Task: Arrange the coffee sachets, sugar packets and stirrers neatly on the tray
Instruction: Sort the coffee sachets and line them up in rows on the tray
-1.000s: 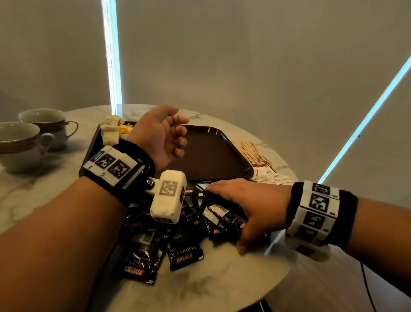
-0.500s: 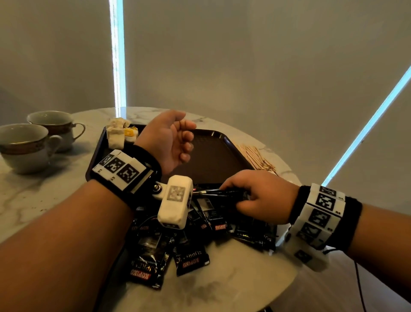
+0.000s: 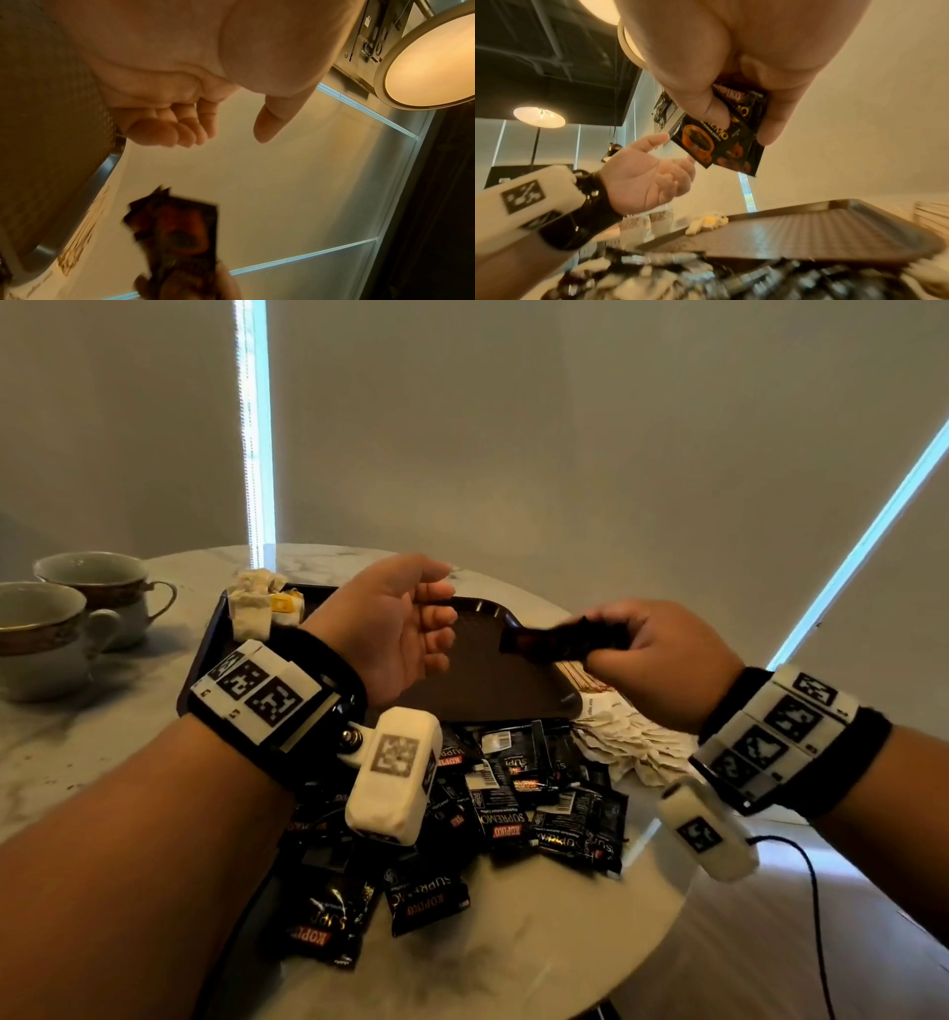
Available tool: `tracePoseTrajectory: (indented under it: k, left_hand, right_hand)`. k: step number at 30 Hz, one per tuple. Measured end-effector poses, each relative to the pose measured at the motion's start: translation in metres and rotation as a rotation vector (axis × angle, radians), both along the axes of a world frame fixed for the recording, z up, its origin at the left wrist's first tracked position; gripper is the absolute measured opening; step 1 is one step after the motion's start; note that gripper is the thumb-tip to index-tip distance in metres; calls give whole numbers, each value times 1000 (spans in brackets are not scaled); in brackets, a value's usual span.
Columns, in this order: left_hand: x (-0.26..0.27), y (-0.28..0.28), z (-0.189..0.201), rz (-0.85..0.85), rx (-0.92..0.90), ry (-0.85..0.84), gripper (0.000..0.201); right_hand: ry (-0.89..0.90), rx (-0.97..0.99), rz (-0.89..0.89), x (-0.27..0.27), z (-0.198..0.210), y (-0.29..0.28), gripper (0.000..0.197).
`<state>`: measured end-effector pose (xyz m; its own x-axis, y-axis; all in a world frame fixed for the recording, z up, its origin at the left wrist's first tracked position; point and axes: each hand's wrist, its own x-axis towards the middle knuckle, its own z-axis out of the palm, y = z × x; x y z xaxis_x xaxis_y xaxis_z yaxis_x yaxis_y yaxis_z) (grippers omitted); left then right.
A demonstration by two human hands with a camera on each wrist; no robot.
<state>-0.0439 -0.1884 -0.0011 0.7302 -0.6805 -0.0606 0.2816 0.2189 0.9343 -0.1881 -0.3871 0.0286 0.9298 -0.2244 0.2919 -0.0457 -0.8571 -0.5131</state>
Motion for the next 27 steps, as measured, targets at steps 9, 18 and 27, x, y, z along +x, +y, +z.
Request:
tracePoseTrajectory:
  k: [9, 18, 27]
  left_hand:
    - [-16, -9, -6, -268, -119, 56, 75]
    - [-15, -9, -1, 103, -73, 254, 37]
    - [-13, -7, 1, 162, -19, 276, 54]
  right_hand:
    - [-108, -47, 192, 41, 3, 55, 41]
    - [235, -40, 223, 4, -1, 20, 63]
    - [696, -492, 156, 7, -32, 12, 89]
